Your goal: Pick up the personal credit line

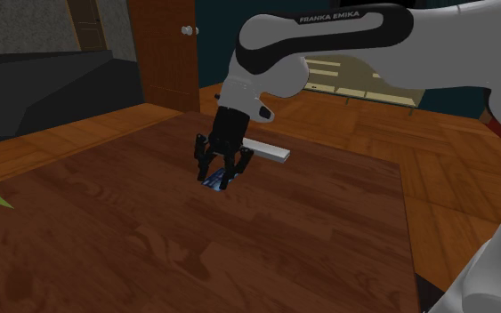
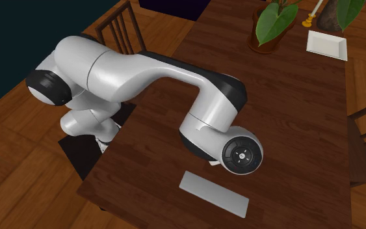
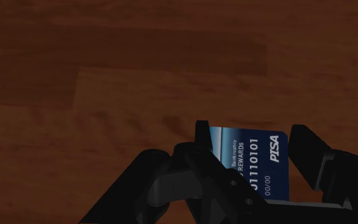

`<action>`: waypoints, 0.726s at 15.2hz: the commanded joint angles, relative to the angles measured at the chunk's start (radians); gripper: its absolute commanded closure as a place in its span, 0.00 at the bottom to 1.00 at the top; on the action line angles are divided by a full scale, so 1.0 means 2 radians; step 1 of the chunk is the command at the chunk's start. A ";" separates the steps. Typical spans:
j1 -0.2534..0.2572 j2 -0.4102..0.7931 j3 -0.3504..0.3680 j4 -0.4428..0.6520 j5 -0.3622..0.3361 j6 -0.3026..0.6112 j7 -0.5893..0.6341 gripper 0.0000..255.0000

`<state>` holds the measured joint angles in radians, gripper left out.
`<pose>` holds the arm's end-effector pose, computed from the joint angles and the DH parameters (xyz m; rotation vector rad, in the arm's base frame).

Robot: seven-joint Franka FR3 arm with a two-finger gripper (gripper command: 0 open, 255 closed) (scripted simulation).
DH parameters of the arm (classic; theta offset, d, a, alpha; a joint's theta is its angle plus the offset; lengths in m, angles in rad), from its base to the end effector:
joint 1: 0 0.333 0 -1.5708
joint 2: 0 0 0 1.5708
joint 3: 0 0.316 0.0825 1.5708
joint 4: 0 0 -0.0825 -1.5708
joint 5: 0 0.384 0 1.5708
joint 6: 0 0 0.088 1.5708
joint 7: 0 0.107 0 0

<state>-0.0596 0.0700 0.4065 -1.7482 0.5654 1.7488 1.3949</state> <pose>0.5308 0.2366 0.5337 -2.2811 1.5099 0.6826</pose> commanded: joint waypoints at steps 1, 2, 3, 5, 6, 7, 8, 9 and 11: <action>0.000 0.000 0.000 0.000 0.000 0.001 0.000 1.00; 0.000 0.001 0.000 0.000 0.000 0.001 0.000 1.00; 0.000 0.000 0.000 0.000 0.000 0.001 0.000 1.00; 0.000 0.000 0.000 0.000 0.000 0.001 0.000 1.00; 0.000 0.000 0.000 0.000 0.000 0.001 0.000 1.00; 0.000 0.000 0.000 0.000 0.000 0.001 0.000 1.00; 0.000 0.000 0.000 0.000 0.000 0.000 -0.001 1.00; 0.000 0.000 0.000 0.006 -0.001 -0.005 0.003 1.00; -0.001 0.000 -0.001 0.018 -0.002 -0.016 0.009 1.00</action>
<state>-0.0609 0.0691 0.4055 -1.7231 0.5633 1.7260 1.4069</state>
